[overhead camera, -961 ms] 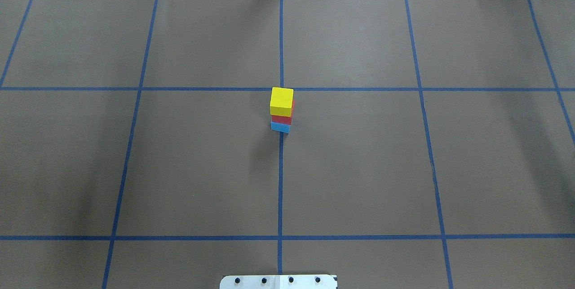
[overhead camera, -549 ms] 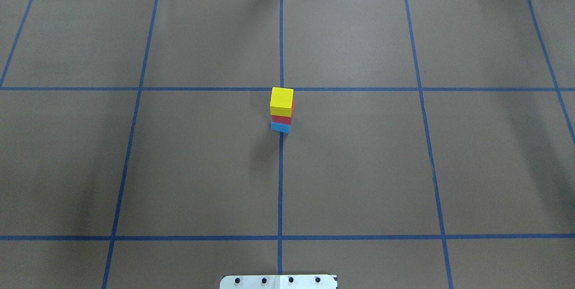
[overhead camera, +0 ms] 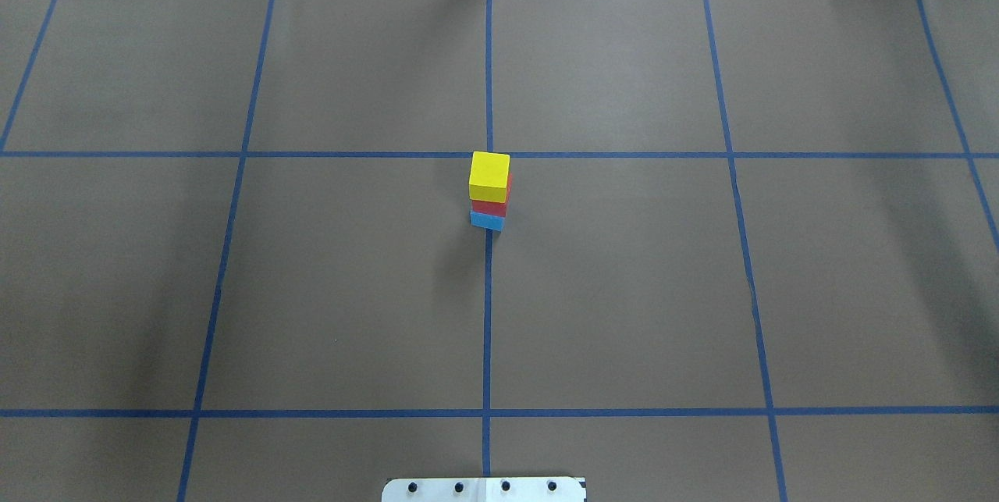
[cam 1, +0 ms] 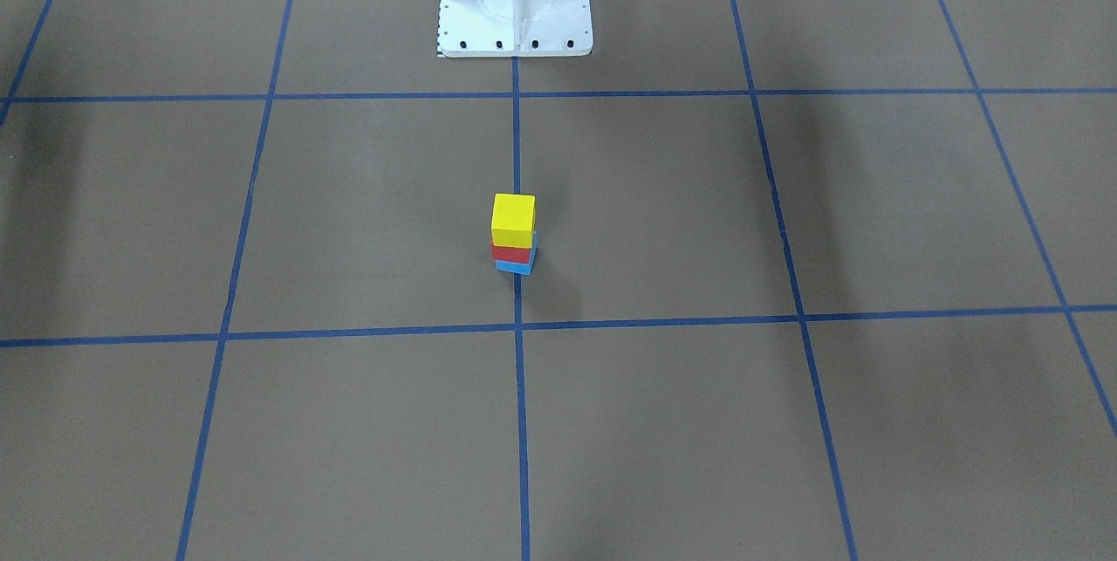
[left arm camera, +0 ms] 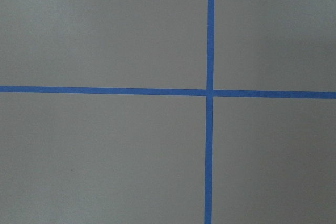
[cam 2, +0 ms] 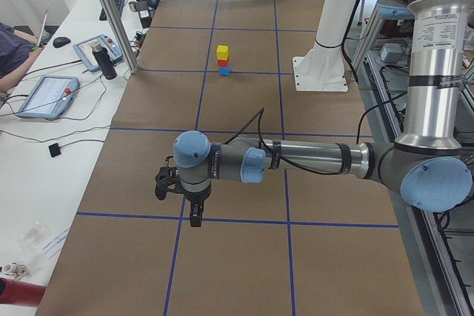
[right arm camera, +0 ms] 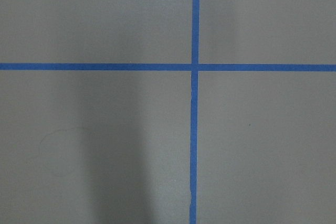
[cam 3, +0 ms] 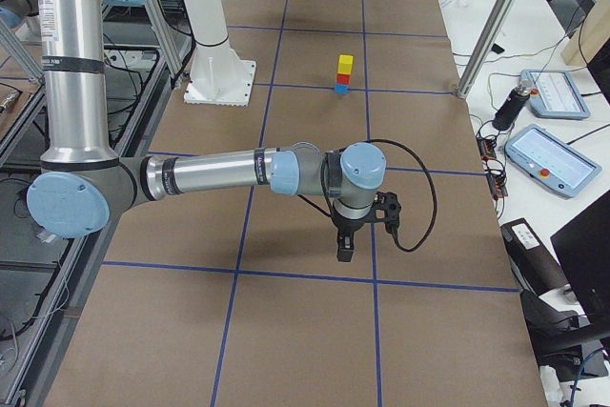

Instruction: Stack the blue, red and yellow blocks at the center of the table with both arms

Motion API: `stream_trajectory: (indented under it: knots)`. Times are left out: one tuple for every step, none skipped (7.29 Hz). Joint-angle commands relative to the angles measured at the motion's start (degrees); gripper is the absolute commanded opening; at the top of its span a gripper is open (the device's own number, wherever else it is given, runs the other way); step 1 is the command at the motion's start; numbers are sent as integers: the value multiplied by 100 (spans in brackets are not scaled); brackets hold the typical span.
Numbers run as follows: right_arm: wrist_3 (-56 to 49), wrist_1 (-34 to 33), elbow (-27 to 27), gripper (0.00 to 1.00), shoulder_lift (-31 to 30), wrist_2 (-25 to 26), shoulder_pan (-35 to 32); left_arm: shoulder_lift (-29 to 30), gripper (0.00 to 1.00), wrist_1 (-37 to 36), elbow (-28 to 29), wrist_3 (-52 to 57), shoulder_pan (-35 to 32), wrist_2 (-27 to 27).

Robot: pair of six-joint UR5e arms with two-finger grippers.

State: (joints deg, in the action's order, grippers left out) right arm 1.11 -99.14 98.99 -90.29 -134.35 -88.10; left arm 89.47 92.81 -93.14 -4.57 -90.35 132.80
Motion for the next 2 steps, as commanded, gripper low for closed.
stream_trajectory:
  knots:
    - [3,0,-12,99,11,-4,3,9,100,0,-2,0,0,0]
    - [3,0,-12,99,20,-4,-6,9,100,0,-2,0,0,0]
